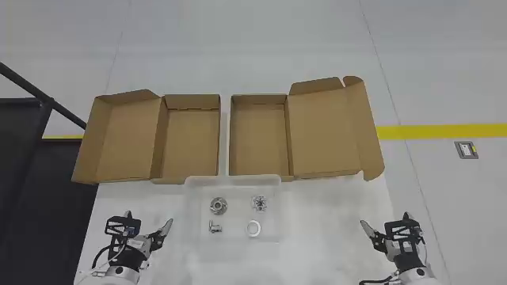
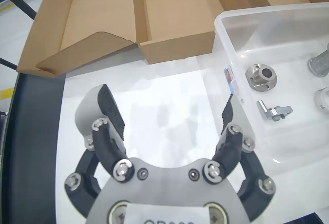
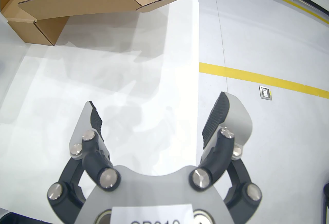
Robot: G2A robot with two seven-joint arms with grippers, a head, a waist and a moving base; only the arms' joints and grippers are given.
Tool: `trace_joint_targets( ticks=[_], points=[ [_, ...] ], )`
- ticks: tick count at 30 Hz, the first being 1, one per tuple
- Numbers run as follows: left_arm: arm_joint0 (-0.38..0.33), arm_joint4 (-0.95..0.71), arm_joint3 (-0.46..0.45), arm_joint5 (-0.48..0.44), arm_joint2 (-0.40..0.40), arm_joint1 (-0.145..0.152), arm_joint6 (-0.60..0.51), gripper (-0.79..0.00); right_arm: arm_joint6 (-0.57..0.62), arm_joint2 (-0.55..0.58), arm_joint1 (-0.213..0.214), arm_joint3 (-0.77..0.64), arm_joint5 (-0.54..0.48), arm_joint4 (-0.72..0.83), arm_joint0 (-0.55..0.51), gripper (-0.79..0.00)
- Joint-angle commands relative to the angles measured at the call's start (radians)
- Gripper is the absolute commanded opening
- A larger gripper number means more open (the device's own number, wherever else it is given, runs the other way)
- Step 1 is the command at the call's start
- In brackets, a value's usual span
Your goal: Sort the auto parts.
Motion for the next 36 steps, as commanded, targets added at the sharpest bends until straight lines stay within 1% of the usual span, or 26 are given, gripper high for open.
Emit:
trace_joint_targets(
  ticks=[1, 4, 7, 9, 11, 16, 22, 24, 36],
  points=[
    [0.000, 0.000, 0.000, 0.000, 0.000, 0.000, 0.000, -0.001, 0.000, 0.000, 0.000, 0.000, 0.000, 0.000, 0.000, -0.001],
    [0.000, 0.001, -0.002, -0.007, 0.001, 0.000, 0.003, 0.000, -0.001, -0.001, 0.000, 0.000, -0.002, -0.003, 0.001, 0.000],
    [0.003, 0.001, 0.000, -0.026, -0.007, 0.001, 0.018, 0.000, -0.014, -0.012, 0.002, -0.011, -0.071, -0.023, 0.010, 0.000],
    [0.004, -0.019, -0.003, -0.033, -0.014, 0.000, 0.016, 0.000, -0.014, -0.017, 0.006, -0.036, -0.117, -0.076, 0.011, 0.000],
    [0.007, -0.048, -0.011, -0.063, -0.026, 0.000, 0.017, 0.000, -0.007, -0.030, 0.010, -0.076, -0.158, -0.136, 0.010, 0.000],
    [0.017, -0.145, -0.024, -0.184, -0.081, 0.005, 0.003, 0.000, 0.012, -0.077, 0.020, -0.186, -0.321, -0.267, 0.026, 0.000],
    [0.027, -0.253, -0.033, -0.312, -0.129, 0.011, -0.037, 0.000, 0.061, -0.195, 0.033, -0.278, -0.567, -0.478, 0.109, 0.000],
    [0.028, -0.265, -0.033, -0.331, -0.145, 0.013, -0.047, 0.000, 0.115, -0.228, 0.034, -0.290, -0.576, -0.560, 0.136, 0.000],
    [0.028, -0.265, -0.033, -0.331, -0.145, 0.013, -0.047, 0.000, 0.115, -0.228, 0.034, -0.290, -0.576, -0.560, 0.136, 0.000]
  ],
)
